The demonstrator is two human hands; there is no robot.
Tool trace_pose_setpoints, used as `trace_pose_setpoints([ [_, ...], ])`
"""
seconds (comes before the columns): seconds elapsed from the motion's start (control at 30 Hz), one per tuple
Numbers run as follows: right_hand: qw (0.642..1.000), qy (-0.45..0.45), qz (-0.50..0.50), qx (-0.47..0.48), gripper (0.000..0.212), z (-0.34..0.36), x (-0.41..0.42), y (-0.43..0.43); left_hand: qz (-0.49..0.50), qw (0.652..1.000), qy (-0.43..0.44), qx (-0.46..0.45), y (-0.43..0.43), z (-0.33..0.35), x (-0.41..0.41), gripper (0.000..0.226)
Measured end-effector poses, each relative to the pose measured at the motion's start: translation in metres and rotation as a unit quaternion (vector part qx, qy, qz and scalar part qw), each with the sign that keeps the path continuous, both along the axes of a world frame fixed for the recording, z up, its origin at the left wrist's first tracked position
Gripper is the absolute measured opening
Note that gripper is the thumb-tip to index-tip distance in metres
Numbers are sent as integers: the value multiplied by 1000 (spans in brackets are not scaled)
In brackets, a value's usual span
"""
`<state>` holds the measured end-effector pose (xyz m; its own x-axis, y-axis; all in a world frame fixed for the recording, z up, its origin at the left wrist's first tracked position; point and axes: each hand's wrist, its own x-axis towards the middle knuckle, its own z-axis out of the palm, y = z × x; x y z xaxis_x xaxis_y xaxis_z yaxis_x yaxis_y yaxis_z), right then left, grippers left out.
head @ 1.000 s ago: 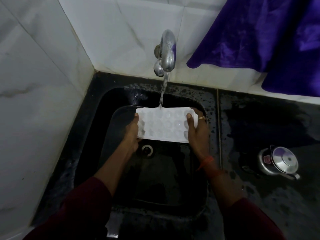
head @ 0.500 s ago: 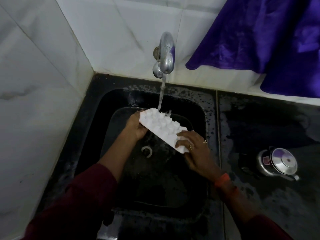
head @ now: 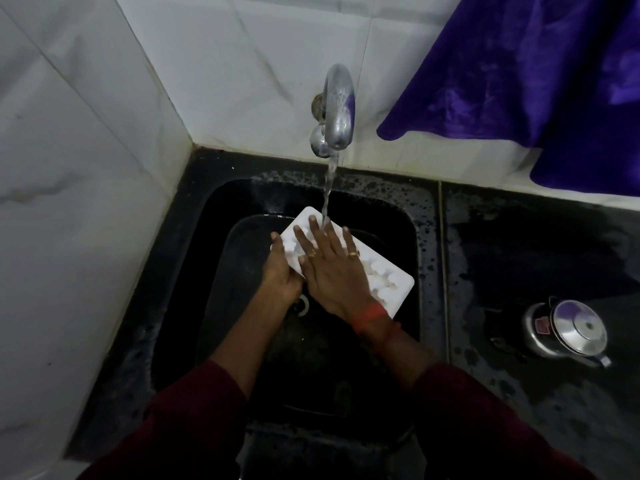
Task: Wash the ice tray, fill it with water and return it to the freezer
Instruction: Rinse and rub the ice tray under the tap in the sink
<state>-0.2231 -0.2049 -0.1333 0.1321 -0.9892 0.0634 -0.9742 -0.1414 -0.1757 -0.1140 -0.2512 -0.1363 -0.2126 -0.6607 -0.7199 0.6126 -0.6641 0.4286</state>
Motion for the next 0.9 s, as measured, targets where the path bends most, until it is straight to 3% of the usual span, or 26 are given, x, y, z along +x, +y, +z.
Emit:
trace_pose_setpoints([
  [0.07, 999, 19, -29, 14, 57, 5, 15, -23, -3, 999, 31, -7, 8, 1, -3, 70],
  [0.17, 999, 16, -38, 31, 61, 9, 25, -42, 21, 1000, 12, 6, 2, -1, 4, 71],
  [0.33, 997, 9, -71, 19, 64, 3, 7, -30, 55, 997, 43, -11, -4, -14, 8, 84],
  [0.53, 989, -21, -147, 28, 60, 3, -23, -1, 77, 997, 5, -26, -5, -16, 9, 70],
  [0.6, 981, -91, -165, 46, 52, 8, -29, -3, 76, 997, 7, -30, -2, -20, 11, 67],
  [0.7, 922, -280, -217, 157, 38, 16, -39, -27, 60, 998, 4, -19, 9, -22, 17, 64],
  [0.8, 885, -349, -184, 246, 26, 19, -44, -54, 54, 998, 15, -24, 14, -23, 25, 60],
  [0.9, 877, -361, -151, 280, 21, 22, -50, -71, -9, 996, -72, -49, 12, -17, 38, 49],
])
